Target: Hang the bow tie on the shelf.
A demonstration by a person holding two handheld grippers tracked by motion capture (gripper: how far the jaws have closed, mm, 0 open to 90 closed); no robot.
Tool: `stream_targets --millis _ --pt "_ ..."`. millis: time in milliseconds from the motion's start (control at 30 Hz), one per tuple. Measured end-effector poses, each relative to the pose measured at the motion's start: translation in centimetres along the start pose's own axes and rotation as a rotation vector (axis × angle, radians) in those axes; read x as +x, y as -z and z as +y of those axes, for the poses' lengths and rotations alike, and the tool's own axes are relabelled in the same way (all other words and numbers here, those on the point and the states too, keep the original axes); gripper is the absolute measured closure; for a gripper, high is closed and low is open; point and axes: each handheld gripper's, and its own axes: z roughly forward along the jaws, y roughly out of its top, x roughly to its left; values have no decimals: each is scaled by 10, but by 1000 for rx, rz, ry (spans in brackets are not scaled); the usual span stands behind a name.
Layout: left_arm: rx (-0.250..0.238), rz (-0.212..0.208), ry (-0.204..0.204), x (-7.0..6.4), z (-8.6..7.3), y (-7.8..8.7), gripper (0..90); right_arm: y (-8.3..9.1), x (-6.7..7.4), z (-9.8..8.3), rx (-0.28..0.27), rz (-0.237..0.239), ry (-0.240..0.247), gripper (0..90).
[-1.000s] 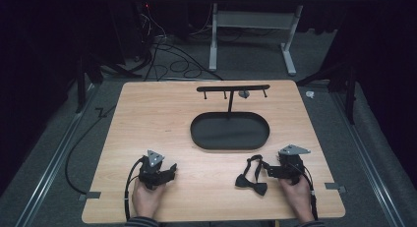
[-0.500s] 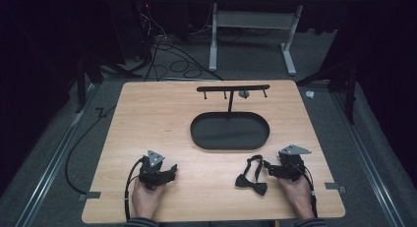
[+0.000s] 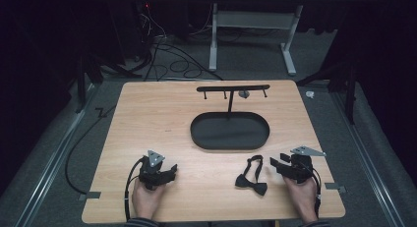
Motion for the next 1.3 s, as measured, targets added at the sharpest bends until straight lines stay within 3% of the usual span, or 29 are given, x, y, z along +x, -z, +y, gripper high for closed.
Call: stream_targets --millis 400,667,767,867,1033,1300 --pt "0 0 0 0 0 0 291 -2 28 15 3 85 40 513" --pt "2 0 -1 0 0 0 289 -20 32 17 74 55 41 501" --pt "2 0 0 0 0 0 289 -23 32 15 94 30 54 569" --pt "2 -1 -1 0 0 0 289 -21 32 12 77 5 81 681" --pt "2 0 -1 0 0 0 289 -21 30 8 92 -9 112 813" --pt "-1 1 -1 0 0 0 289 -21 30 6 101 -24 147 886"
